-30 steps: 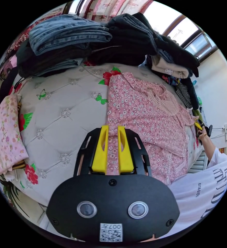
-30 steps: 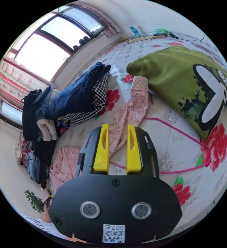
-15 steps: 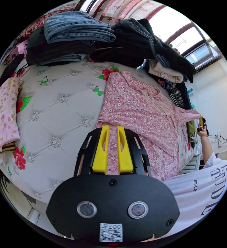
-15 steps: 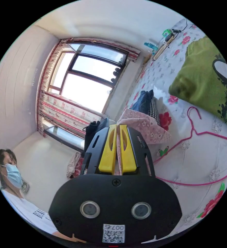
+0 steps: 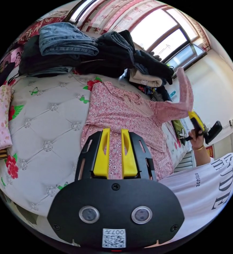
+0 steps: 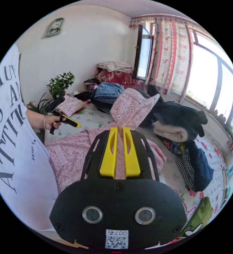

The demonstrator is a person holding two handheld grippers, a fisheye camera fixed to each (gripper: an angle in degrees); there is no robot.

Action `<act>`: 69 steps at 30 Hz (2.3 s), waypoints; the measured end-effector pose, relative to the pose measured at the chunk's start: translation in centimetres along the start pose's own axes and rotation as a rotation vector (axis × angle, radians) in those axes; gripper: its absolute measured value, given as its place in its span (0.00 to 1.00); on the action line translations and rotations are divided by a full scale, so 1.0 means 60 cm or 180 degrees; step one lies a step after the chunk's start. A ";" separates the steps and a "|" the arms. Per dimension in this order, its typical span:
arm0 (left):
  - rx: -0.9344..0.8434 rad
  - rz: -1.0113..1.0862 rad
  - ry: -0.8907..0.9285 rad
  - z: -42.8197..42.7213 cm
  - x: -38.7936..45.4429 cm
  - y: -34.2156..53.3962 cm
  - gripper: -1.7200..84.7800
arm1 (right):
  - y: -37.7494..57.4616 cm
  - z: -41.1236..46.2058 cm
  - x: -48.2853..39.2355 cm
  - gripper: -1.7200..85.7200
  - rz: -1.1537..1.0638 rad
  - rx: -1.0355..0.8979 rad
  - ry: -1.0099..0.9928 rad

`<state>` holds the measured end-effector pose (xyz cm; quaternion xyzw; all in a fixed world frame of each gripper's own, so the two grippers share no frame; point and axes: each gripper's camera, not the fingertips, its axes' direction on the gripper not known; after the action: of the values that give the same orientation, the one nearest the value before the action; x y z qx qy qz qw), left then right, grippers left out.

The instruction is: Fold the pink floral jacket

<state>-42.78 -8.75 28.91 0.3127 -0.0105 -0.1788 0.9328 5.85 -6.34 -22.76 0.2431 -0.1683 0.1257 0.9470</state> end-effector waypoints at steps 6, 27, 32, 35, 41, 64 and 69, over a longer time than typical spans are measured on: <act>-0.0218 -0.0162 0.0106 0.000 -0.036 0.045 0.11 | 0.056 0.150 -0.156 0.07 0.0170 -0.1060 -0.0849; -0.0084 0.1697 0.0215 -0.043 0.147 0.010 0.01 | 0.115 0.270 0.156 0.10 0.1266 -0.1817 -0.0138; -0.0935 0.2609 -0.0630 -0.059 0.211 0.119 0.01 | 0.070 0.234 0.199 0.11 0.1167 -0.1468 -0.0451; -0.1342 0.2534 -0.0824 0.006 0.197 0.164 0.01 | 0.022 0.239 0.241 0.11 0.1070 -0.1280 -0.0275; -0.1516 0.2546 -0.1052 0.054 0.214 0.189 0.01 | -0.020 0.381 0.274 0.10 0.0928 -0.1725 -0.0478; -0.0472 0.1661 -0.0117 -0.049 0.188 0.198 0.01 | -0.107 0.282 -0.158 0.04 -0.0313 -0.0855 -0.1316; -0.0743 0.2674 -0.0524 -0.071 0.239 0.250 0.01 | -0.119 0.228 -0.190 0.03 -0.0814 -0.0822 -0.1507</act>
<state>-23.90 -0.07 32.98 0.1585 -0.1906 0.1916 0.9497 -5.81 -21.08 -18.79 0.1624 -0.3670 -0.0773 0.9127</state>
